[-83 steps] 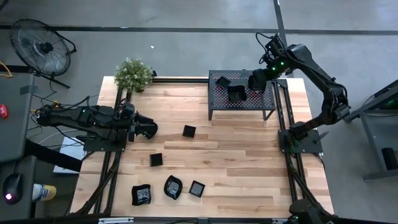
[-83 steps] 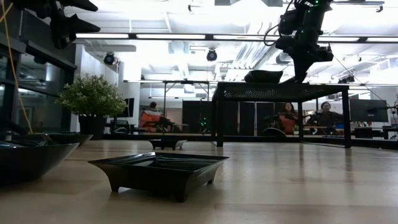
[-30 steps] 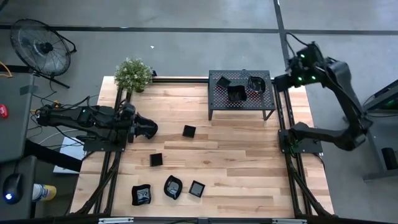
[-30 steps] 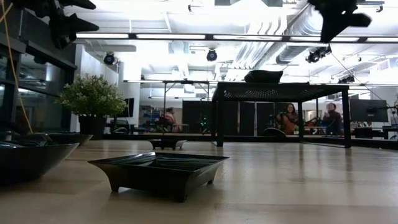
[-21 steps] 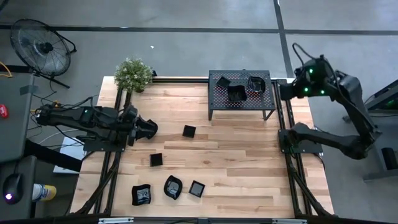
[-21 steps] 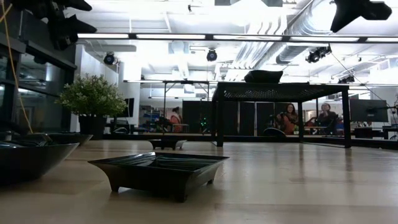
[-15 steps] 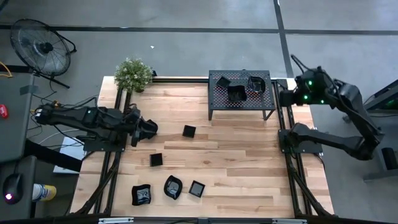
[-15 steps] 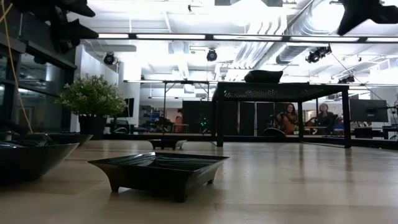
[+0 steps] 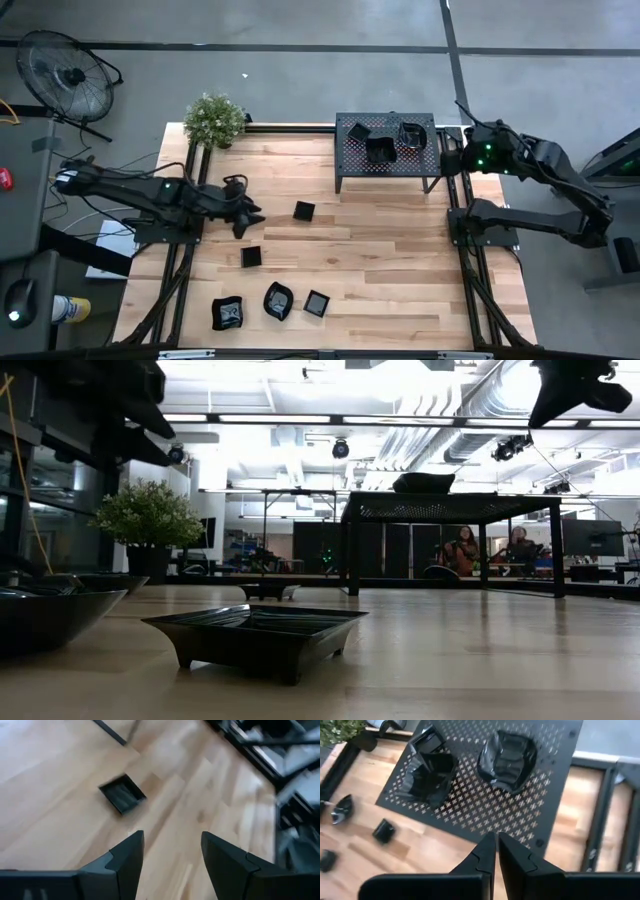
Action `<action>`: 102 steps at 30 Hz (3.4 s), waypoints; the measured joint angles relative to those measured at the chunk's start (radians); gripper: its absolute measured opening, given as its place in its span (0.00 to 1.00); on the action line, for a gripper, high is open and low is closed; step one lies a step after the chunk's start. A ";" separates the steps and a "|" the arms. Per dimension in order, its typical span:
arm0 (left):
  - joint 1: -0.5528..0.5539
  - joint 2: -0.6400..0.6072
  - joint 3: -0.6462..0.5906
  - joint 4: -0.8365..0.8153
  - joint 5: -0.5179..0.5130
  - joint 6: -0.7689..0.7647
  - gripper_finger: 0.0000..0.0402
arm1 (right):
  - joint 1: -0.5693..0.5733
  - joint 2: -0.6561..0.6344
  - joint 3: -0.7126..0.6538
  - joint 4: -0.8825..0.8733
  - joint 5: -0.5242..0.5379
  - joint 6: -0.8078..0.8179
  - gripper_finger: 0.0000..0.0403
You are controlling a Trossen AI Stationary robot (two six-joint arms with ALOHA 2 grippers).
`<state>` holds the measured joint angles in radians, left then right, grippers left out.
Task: Pick & Place Mini shaped plates
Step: Stack the black square plate on top of the black square plates on the shelf
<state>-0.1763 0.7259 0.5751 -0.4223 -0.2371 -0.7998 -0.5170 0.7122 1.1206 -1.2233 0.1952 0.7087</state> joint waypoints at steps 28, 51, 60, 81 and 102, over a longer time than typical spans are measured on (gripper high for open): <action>0.329 0.352 0.000 0.420 0.122 -0.046 0.49 | 0.008 -0.269 -0.089 0.105 -0.156 -0.352 0.01; 0.379 0.726 0.304 -0.026 0.227 -0.177 0.49 | 0.007 -0.269 -0.105 0.203 -0.184 -0.359 0.03; 0.379 0.897 0.461 -0.158 0.285 -0.155 0.49 | 0.007 -0.269 -0.105 0.202 -0.207 -0.376 0.03; 0.379 1.025 0.500 -0.154 0.305 -0.218 0.49 | 0.008 -0.269 -0.105 0.197 -0.233 -0.388 0.03; 0.379 1.025 0.500 -0.156 0.254 -0.245 0.49 | 0.007 -0.269 -0.104 0.197 -0.233 -0.386 0.03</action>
<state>0.2027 1.7508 1.0752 -0.5785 0.0167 -1.0450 -0.5098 0.4435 1.0164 -1.0267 -0.0380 0.3229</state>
